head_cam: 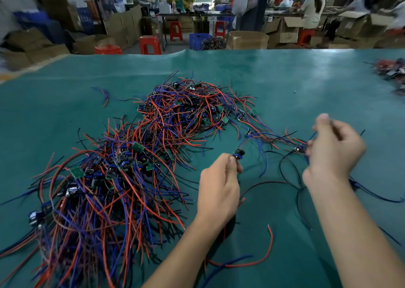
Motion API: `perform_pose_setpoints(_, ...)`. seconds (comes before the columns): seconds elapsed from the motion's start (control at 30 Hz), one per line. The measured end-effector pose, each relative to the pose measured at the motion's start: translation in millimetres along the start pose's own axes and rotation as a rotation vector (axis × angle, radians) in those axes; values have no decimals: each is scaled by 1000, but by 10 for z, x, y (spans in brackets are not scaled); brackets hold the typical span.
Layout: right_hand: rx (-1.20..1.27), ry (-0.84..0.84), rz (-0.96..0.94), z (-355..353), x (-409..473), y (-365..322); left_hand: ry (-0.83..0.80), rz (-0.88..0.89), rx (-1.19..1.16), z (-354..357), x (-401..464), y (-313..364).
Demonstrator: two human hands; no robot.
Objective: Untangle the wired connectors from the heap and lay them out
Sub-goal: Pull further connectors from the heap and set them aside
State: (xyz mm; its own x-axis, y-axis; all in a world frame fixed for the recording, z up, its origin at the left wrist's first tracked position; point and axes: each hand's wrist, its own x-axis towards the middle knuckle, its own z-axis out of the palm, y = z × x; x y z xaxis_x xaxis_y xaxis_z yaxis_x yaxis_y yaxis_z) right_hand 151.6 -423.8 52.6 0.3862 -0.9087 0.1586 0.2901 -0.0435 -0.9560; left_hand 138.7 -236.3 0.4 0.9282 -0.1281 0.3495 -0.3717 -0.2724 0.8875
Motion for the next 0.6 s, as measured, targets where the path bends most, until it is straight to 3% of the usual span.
perform_pose_setpoints(0.07,-123,-280,86,63,-175,25,27,-46,-60,-4,10,10)
perform_pose_setpoints(0.17,-299,-854,170,128,-457,59,42,-65,-72,-32,25,22)
perform_pose_setpoints(0.2,-293,-992,170,134,-519,71,39,-49,-53,-37,28,26)
perform_pose_setpoints(0.27,-218,-1109,128,137,-576,93,22,-20,9,-40,30,45)
perform_pose_setpoints(0.4,-163,-995,-72,144,-511,101,-20,-12,103,-28,38,40)
perform_pose_setpoints(0.6,7,-433,-293,74,-266,-84,-120,72,213,-25,-6,87)
